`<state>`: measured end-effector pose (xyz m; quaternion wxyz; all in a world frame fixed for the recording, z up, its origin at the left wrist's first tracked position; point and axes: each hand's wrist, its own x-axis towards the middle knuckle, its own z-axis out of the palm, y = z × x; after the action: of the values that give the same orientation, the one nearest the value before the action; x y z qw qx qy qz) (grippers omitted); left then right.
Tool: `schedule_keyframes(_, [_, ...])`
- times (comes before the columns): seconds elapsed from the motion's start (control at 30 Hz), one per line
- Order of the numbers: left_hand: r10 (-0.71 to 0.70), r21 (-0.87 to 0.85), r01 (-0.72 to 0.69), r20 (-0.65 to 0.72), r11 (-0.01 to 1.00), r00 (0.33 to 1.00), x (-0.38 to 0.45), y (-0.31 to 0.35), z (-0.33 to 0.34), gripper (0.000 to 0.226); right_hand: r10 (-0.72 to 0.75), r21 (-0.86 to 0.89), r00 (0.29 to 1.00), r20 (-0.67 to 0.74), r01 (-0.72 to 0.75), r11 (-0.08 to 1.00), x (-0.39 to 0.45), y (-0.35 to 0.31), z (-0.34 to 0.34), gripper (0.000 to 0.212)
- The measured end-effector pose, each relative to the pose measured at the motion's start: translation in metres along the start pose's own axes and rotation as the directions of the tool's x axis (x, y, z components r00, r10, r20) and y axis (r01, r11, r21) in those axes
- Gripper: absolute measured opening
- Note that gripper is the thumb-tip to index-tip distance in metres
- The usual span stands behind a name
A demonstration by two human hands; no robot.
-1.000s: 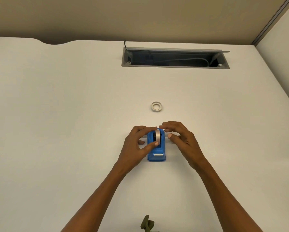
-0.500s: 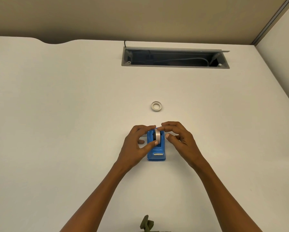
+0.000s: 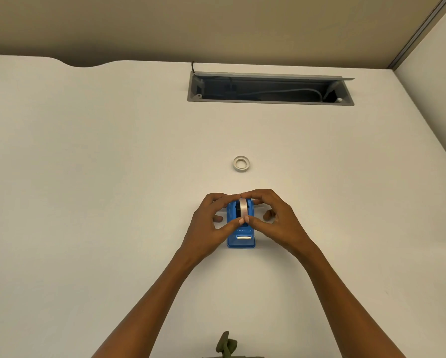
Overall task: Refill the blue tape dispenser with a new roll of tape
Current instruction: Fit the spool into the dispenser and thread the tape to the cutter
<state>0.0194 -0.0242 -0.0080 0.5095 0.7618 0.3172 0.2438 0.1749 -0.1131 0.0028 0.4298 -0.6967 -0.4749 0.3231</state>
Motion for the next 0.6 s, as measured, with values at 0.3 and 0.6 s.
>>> schedule_keyframes(0.3, [0.005,0.007,-0.005,0.007,1.000,1.000,0.000,0.000,-0.001,0.046,0.037,0.041,0.998,-0.042,-0.035,0.999,0.006,-0.002,0.004,0.031])
schedule_keyframes(0.6, [-0.014,-0.002,0.014,0.020,1.000,1.000,0.001,-0.003,-0.002,0.044,0.169,0.111,0.980,-0.107,-0.157,0.981,0.016,-0.006,0.011,0.006])
